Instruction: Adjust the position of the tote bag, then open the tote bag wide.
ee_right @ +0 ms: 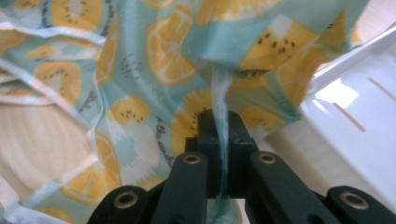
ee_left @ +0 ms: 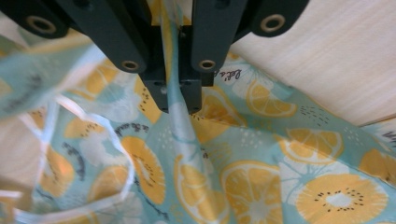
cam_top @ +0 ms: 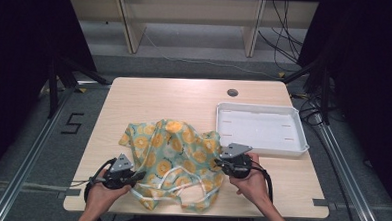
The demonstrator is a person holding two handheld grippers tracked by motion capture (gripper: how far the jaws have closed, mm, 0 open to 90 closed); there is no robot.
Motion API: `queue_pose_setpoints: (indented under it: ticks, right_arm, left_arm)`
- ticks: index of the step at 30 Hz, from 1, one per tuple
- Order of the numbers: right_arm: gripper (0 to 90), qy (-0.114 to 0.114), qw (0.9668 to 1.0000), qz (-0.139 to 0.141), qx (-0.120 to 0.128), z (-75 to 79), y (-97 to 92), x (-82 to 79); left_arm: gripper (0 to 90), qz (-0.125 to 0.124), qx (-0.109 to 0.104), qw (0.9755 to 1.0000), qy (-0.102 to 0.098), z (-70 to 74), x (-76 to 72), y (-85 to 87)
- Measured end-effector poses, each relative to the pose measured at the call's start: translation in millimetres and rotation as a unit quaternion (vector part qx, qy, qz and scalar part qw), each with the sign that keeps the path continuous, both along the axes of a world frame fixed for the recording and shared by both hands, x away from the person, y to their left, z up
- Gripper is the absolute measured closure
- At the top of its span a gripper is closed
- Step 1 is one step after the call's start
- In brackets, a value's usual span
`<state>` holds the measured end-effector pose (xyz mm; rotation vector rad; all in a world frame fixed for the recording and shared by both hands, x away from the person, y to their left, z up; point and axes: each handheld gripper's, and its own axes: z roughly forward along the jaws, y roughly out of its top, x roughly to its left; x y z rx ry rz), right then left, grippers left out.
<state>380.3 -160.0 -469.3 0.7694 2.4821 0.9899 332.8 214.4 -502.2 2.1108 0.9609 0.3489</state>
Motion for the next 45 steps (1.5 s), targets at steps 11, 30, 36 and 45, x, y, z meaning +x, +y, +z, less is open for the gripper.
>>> queue_pose_setpoints:
  ticks: [11, 30, 36, 45]
  right_arm:
    - [88.2, -0.017, 0.9998, -0.008, -0.009, 4.6, -3.7, 13.0]
    - [40.2, -0.018, 0.9967, -0.021, 0.077, 31.8, -21.7, -28.1]
    - [38.2, 0.004, 0.9965, 0.022, 0.08, 26.5, -8.4, -43.4]
    - [35.4, 0.052, 0.9924, 0.083, 0.074, 10.7, 13.9, -56.4]
  left_arm:
    - [85.6, -0.036, 0.002, 0.9994, 0.0, 1.0, -12.3, -9.3]
    - [28.5, 0.038, -0.043, 0.9967, -0.057, 37.3, -30.8, -4.6]
    - [26.3, 0.029, -0.048, 0.9976, -0.042, 34.2, -38.0, -8.9]
    - [24.2, 0.032, -0.053, 0.9973, -0.04, 33.0, -39.2, -7.7]
